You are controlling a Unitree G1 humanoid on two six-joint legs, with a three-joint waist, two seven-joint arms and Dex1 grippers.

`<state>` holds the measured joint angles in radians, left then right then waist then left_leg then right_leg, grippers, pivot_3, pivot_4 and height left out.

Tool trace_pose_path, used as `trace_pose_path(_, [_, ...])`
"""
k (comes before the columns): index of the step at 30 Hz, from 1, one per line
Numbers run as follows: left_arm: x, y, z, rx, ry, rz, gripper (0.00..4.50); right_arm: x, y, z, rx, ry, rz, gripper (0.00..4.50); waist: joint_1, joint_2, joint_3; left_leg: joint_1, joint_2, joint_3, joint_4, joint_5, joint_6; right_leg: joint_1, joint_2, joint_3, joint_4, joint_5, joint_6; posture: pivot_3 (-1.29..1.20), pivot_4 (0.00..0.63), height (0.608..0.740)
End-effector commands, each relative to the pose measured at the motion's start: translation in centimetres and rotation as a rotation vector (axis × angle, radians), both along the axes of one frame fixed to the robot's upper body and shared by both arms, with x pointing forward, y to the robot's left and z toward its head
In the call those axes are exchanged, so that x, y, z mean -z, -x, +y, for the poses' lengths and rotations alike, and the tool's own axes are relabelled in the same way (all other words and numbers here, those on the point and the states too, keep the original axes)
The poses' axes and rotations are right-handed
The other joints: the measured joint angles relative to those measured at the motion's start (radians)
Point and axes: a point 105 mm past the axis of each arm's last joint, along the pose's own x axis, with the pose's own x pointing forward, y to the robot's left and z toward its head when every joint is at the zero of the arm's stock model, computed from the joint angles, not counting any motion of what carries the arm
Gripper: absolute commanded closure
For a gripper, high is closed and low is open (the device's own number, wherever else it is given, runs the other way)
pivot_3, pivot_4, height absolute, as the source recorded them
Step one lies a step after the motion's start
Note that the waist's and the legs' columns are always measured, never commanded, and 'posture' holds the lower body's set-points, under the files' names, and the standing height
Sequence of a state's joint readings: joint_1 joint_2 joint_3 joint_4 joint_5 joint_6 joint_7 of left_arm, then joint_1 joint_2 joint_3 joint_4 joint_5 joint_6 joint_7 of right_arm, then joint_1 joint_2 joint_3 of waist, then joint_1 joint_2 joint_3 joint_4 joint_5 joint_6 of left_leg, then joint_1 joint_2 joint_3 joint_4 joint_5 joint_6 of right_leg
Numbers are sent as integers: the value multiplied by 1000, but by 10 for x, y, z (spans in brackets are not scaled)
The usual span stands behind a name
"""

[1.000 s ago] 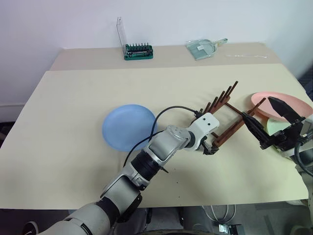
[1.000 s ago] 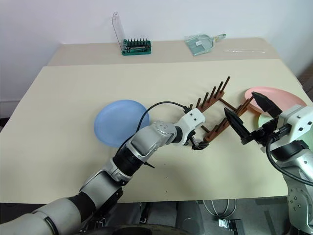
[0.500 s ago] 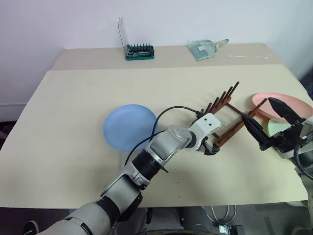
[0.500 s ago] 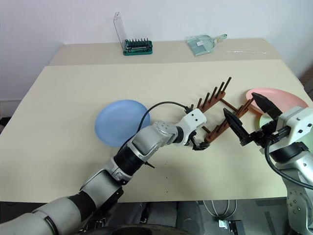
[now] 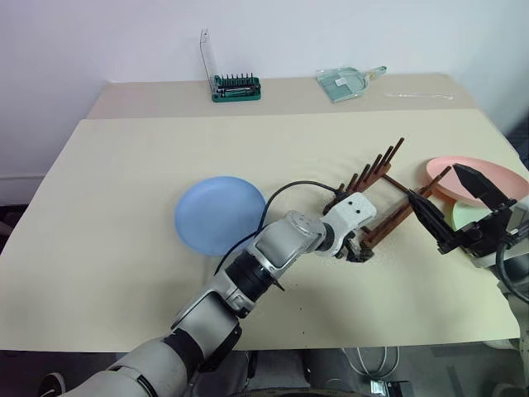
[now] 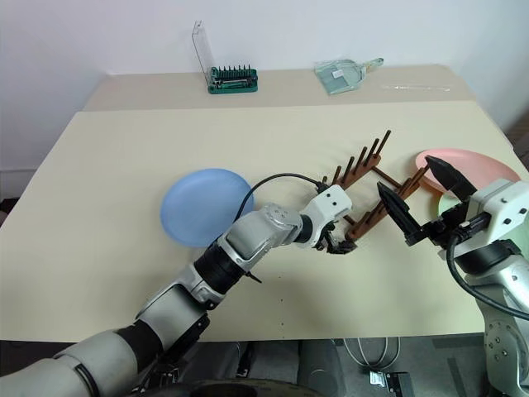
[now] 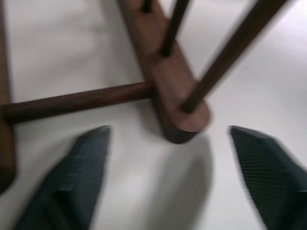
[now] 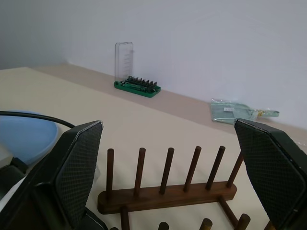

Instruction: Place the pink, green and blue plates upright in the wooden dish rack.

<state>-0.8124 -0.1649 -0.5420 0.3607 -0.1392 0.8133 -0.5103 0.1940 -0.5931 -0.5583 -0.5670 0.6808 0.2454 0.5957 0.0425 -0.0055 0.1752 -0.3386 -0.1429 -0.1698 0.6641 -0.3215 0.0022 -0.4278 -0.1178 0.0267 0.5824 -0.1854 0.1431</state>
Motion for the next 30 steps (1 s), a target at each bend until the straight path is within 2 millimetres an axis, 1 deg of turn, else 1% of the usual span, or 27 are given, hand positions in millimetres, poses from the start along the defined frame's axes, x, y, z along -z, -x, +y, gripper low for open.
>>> trace_pose_path(1, [-10, 29, -41, 74, 63, 58, 2893, -10, 4, 5, -12, 14, -51, 0, 0, 0, 0, 0, 0, 0, 0, 0, 0, 0, 0, 0, 0, 0, 0, 0, 150, 740])
trace_pose_path(2, [-10, 29, -41, 73, 63, 58, 3406, -10, 4, 5, -11, 13, -51, 0, 0, 0, 0, 0, 0, 0, 0, 0, 0, 0, 0, 0, 0, 0, 0, 0, 150, 740])
trace_pose_path(3, [-9, 29, -41, 71, 61, 57, 3814, -10, 5, 6, -11, 14, -51, 0, 0, 0, 0, 0, 0, 0, 0, 0, 0, 0, 0, 0, 0, 0, 0, 0, 150, 740])
trace_pose_path(5, [-10, 27, -40, 73, 59, 43, 3824, -10, 6, 5, -9, 15, -48, 0, 0, 0, 0, 0, 0, 0, 0, 0, 0, 0, 0, 0, 0, 0, 0, 0, 150, 740])
trace_pose_path(9, [-13, 18, -33, 46, 53, 3, 3824, -9, 7, 4, -6, 13, -47, 0, -1, 0, 0, 0, 0, 0, 0, 0, 0, 0, 0, 0, 0, 0, 0, 0, 150, 740])
trace_pose_path(11, [-16, 9, -25, 29, 59, -9, 3824, -8, 6, 4, -6, 12, -44, 0, -1, 0, 0, 0, 0, 0, 0, 0, 0, 0, 0, 0, 0, 0, 0, 0, 150, 740])
trace_pose_path(14, [-21, -10, -6, -10, 57, -64, 3824, -8, 5, 5, -8, 7, -46, 0, -1, 0, 0, 0, 0, 0, 0, 0, 0, 0, 0, 0, 0, 0, 0, 0, 150, 740])
trace_pose_path(16, [-23, -16, 3, -12, 69, -74, 3824, -8, 5, 4, -7, 8, -45, 0, -2, 0, 0, 0, 0, 0, 0, 0, 0, 0, 0, 0, 0, 0, 0, 0, 150, 740])
trace_pose_path(17, [-25, -14, 9, 23, 79, -61, 3824, -8, 5, 4, -7, 8, -44, 0, -4, 0, 0, 0, 0, 0, 0, 0, 0, 0, 0, 0, 0, 0, 0, 0, 150, 740])
trace_pose_path(19, [-23, -15, 20, 73, 46, -99, 3824, -8, 4, 3, -8, 10, -43, 0, -6, 1, -1, -1, 0, 0, 0, 0, 0, -1, 0, 0, 0, 0, 0, 0, 150, 740])
trace_pose_path(21, [-25, -20, 32, 72, 53, -80, 3824, -9, 2, 3, -12, 9, -45, 0, -5, 2, -1, -1, 0, 1, 0, 0, -1, -2, 1, 0, 1, 0, 0, 0, 150, 740])
trace_pose_path(24, [-27, -25, 51, 101, 31, -117, 3824, -11, 0, 3, -23, 11, -46, 0, -3, 2, -1, -1, 0, 0, 0, 0, -1, -2, 0, 0, 1, 2, -4, 0, 150, 740])
trace_pose_path(25, [-29, -23, 54, 133, 45, -125, 3824, -11, -1, 3, -27, 12, -46, 0, -3, 2, -1, -1, 0, 0, 0, 0, -1, -2, 0, 0, 1, 2, -4, 0, 150, 740])
trace_pose_path(27, [-33, -17, 57, 190, 82, -87, 3824, -11, -2, 3, -29, 14, -44, 0, -3, 2, -1, -1, 0, 0, 0, 1, -1, -2, 1, 0, 0, 2, -4, 0, 150, 740])
trace_pose_path(28, [-36, -12, 58, 250, 102, -93, 3824, -11, -3, 4, -32, 13, -44, 0, -2, 2, -1, -1, 0, 0, 0, 1, -2, -2, 0, 0, 0, 2, -4, 0, 150, 740])
trace_pose_path(30, [-36, -11, 61, 296, 95, -104, 3824, -10, -4, 4, -37, 13, -43, 0, -1, 2, -1, -1, 0, 0, 0, 2, -3, -2, 0, 0, 0, 2, -4, 0, 150, 740])
